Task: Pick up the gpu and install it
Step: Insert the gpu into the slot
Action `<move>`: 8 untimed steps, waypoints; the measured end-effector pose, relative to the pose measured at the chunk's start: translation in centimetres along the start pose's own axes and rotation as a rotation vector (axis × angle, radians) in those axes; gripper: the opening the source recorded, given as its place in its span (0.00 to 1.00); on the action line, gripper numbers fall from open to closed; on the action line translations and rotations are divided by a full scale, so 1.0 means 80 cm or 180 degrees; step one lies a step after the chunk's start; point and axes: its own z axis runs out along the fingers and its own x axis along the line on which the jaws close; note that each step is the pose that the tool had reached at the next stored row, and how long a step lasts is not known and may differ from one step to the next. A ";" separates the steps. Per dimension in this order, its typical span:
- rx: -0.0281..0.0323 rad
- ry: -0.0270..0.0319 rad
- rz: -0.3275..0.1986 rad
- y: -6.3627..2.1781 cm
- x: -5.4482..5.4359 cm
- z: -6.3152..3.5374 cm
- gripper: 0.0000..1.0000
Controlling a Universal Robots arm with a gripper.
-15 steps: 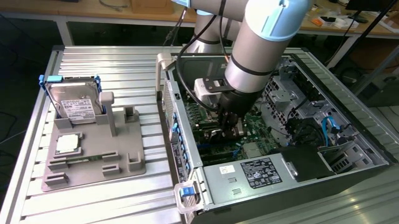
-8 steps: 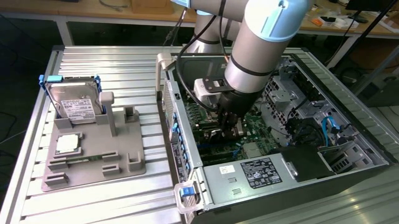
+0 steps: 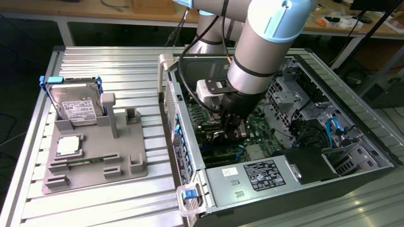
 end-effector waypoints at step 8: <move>0.0000 -0.0001 0.0000 0.000 0.000 -0.002 0.27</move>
